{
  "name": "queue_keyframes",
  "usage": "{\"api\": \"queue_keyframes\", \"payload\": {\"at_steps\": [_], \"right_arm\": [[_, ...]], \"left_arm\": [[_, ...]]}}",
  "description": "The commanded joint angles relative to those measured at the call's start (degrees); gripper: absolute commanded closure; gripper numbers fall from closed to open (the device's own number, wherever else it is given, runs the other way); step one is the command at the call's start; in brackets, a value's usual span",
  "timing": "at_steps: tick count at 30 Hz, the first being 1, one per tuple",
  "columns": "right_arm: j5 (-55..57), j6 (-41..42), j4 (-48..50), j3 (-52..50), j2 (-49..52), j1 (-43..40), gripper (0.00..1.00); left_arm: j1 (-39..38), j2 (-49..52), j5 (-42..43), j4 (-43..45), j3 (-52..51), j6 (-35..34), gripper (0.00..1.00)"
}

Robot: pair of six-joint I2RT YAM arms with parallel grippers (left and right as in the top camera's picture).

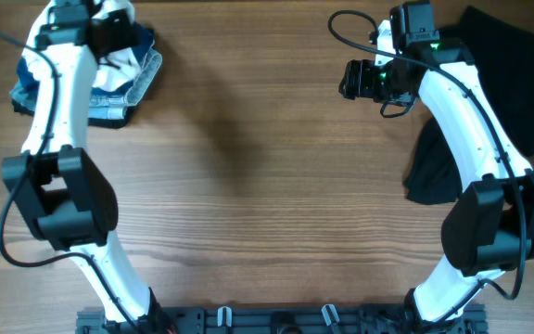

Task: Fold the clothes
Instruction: 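Lower the white bundle onto the top of the blue stack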

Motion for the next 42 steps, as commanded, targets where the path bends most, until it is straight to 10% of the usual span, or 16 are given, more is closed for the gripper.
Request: {"api": "queue_keyframes", "payload": {"at_steps": [1,14,34,42], "right_arm": [[-1.79,-0.57,0.28,0.59,-0.74,-0.13,0.16],[-1.81,-0.52,0.26,0.59,-0.74,-0.13,0.16],[-1.81,-0.55,0.2,0.59,-0.74,-0.13,0.16],[-1.88,-0.83,0.0,1.01,-0.83,-0.15,0.07]], "left_arm": [[-1.84,-1.27,2.45,2.16,-0.15,-1.88,0.0],[-0.39,-10.86,0.7,4.44,0.0,2.78,0.0],[9.09,17.05,-2.27,4.72,-0.07,2.8,0.0],[9.31,9.42,-2.29,4.35,0.17,2.8,0.0]]}}
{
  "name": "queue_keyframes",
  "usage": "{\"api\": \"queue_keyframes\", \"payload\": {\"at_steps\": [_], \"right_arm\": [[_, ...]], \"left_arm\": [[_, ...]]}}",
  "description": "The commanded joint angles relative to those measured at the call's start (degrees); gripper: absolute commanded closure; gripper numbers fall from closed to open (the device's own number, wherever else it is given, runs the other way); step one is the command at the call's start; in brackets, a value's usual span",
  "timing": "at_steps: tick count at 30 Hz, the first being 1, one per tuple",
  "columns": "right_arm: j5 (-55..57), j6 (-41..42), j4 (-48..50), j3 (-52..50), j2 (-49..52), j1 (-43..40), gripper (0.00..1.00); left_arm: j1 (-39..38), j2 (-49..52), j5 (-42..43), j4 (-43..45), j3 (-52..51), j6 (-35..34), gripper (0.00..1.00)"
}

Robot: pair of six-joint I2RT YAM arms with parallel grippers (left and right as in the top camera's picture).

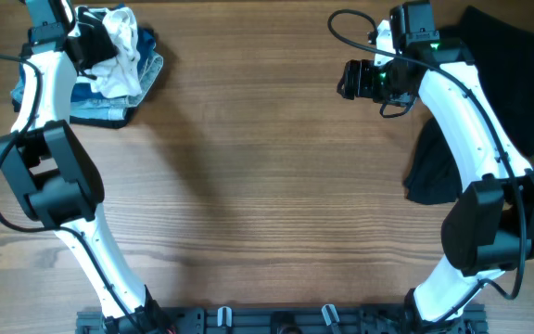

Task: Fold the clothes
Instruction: 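Lower the white bundle onto the top of the blue stack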

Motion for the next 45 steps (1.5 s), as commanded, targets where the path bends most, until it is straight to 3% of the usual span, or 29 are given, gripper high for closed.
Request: {"api": "queue_keyframes", "payload": {"at_steps": [1,3,10,14,22,26,32,36,38,42,45], "right_arm": [[-0.37,-0.76,0.04,1.53,-0.83,-0.15,0.07],[0.0,-2.4,-0.09,3.13,-1.07,-0.15,0.01],[1.79,-9.92,-5.64,16.92,-6.12,-0.15,0.0],[1.88,-12.85,-9.75,23.65,-12.04,-0.13,0.01],[-0.92,-4.37,-10.19,24.35,-27.06,-0.13,0.0],[-0.79,-4.94,-10.78,24.35,-30.91,-0.13,0.0],[4.11,-6.25,-19.04,24.35,-32.24,-0.15,0.0],[4.13,-11.72,-18.45,24.33,-31.21,-0.15,0.0],[4.11,-15.65,-16.87,23.15,-31.08,-0.15,0.0],[3.89,-15.87,-9.29,14.14,-36.0,-0.13,0.0],[1.01,-15.32,6.86,-4.07,-45.83,-0.15,0.0]], "left_arm": [[0.28,-4.31,-0.76,-2.03,-1.66,0.74,0.0],[0.28,-9.09,-0.79,-2.56,-1.66,0.76,0.0],[0.28,-26.27,-0.76,-4.07,-1.66,0.72,0.0],[0.28,-30.93,-0.76,-4.07,-1.66,0.72,0.0],[0.28,-31.63,-0.76,-4.33,-1.68,0.72,0.0],[0.28,-31.61,-0.76,-4.76,-1.68,0.72,0.0],[0.28,-31.61,-0.76,-4.76,-1.68,0.72,0.0],[0.28,-31.61,-0.76,-4.74,-1.68,0.72,0.0],[0.28,-31.61,-0.76,-4.76,-1.68,0.72,0.0],[0.28,-31.61,-0.76,-4.76,-1.68,0.72,0.0],[0.28,-31.61,-0.76,-4.76,-1.68,0.72,0.0]]}}
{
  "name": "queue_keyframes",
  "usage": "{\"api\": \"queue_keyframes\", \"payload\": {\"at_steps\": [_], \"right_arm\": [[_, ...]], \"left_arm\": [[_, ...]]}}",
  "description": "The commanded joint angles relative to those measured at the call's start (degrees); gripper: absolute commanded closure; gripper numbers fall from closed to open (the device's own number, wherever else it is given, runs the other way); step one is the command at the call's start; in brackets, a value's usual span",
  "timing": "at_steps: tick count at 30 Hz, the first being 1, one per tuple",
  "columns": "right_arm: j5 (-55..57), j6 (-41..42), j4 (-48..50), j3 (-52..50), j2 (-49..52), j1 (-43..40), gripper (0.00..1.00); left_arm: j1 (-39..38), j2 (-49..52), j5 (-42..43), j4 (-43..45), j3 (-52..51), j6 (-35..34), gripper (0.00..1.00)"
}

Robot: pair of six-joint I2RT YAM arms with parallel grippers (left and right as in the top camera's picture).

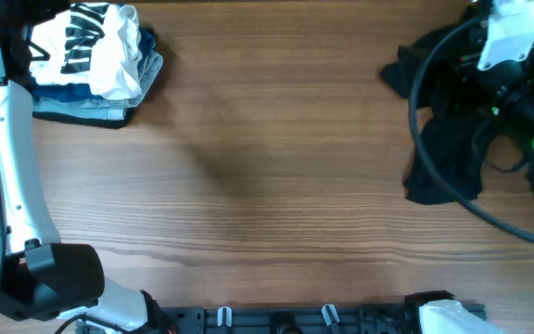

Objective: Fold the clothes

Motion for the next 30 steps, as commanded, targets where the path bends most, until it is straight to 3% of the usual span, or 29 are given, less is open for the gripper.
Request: {"api": "queue_keyframes", "payload": {"at_steps": [1,6,12,19,30], "right_arm": [[-2.4,-1.27,15.32,-20.52,-12.5,-0.15,0.0],[-6.75,-0.24,46.95,-57.57,-31.17,-0.13,0.0],[-6.64,4.7,63.04,-87.08,-49.03,-0.13,0.0],[-0.52,4.57,62.75,-100.0,-63.58,-0.13,0.0],[3.72,4.59,56.26,-103.08,-69.29,-0.13,0.0]], "left_arm": [[0.28,0.11,-0.52,0.13,-0.44,0.68,0.0],[0.28,0.11,-0.52,0.13,-0.44,0.68,0.0],[0.28,0.11,-0.52,0.13,-0.44,0.68,0.0],[0.28,0.11,-0.52,0.11,-0.44,0.68,0.0],[0.28,0.11,-0.52,-0.07,-0.44,0.68,0.0]]}}
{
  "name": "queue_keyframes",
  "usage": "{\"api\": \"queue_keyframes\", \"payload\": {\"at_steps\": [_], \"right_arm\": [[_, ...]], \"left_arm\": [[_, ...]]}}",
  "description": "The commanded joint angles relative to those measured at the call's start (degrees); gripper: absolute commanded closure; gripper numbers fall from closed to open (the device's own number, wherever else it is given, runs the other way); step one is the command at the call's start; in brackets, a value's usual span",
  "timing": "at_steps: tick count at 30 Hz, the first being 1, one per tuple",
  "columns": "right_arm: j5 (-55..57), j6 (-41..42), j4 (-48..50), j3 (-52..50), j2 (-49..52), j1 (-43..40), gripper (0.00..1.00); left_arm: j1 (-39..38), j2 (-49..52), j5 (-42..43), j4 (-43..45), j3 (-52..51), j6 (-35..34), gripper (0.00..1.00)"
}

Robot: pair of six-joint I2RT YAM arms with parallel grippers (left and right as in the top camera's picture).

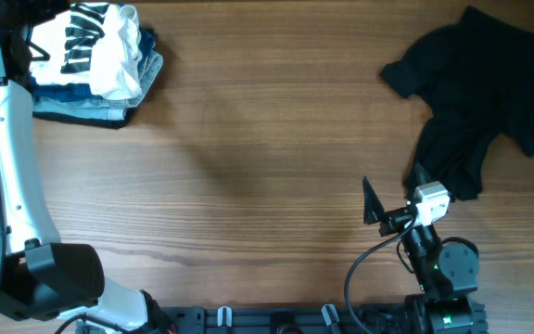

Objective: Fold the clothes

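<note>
A crumpled black garment [476, 102] lies spread at the table's right, one sleeve pointing left. At the top left sits a pile of folded clothes [100, 70], a white printed piece on top of blue ones. My right gripper [371, 202] is low near the front right, just left of the garment's lower tip. Its dark fingers are together and hold nothing. My left gripper [3, 46] sits at the top left corner beside the pile, mostly cut off by the frame edge, so its jaws cannot be read.
The left arm's white link [12, 158] runs down the left edge of the table. The right arm's base [448, 264] is folded up at the front right. Bare wooden tabletop [248, 167] lies between the pile and the black garment.
The right arm was raised over the black garment at the top right. It now sits folded low at the front right, leaving the whole garment in view. The left arm and the pile are unchanged.
At first my left gripper was on the pile at the top left and my right gripper hovered left of the black garment. The left arm then stood back toward the corner, baring a white piece on top. Later the right arm was over the black garment, and is now folded back.
</note>
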Motion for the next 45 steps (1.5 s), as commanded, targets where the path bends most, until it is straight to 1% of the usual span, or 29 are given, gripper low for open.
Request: {"api": "queue_keyframes", "payload": {"at_steps": [1,31,36,39,41,43,45], "right_arm": [[1.29,0.87,-0.9,-0.39,-4.85,-0.15,0.0],[1.29,0.92,-0.9,-0.37,-4.74,-0.15,0.0],[1.29,0.9,-0.9,-0.37,-4.68,-0.15,0.0],[1.29,0.9,-0.9,-0.37,-4.61,-0.15,0.0],[1.29,0.9,-0.9,-0.37,-4.59,-0.15,0.0],[1.29,0.92,-0.9,-0.37,-4.59,-0.15,0.0],[1.29,0.87,-0.9,-0.37,-4.59,-0.15,0.0]], "left_arm": [[0.24,0.11,-0.35,0.13,-0.37,0.68,0.0],[0.24,-0.37,-0.37,-0.52,-0.37,0.68,0.0],[-1.2,-6.27,-0.37,-8.41,-0.37,0.7,0.0],[-2.97,-12.33,-4.83,-13.0,-0.37,0.7,0.0],[-3.85,-16.37,-5.73,-16.35,-0.98,0.55,0.0],[-4.63,-21.07,-5.73,-15.61,-4.0,-2.82,0.0],[-5.44,-26.38,-5.73,-10.8,-10.43,-5.86,0.0]]}}
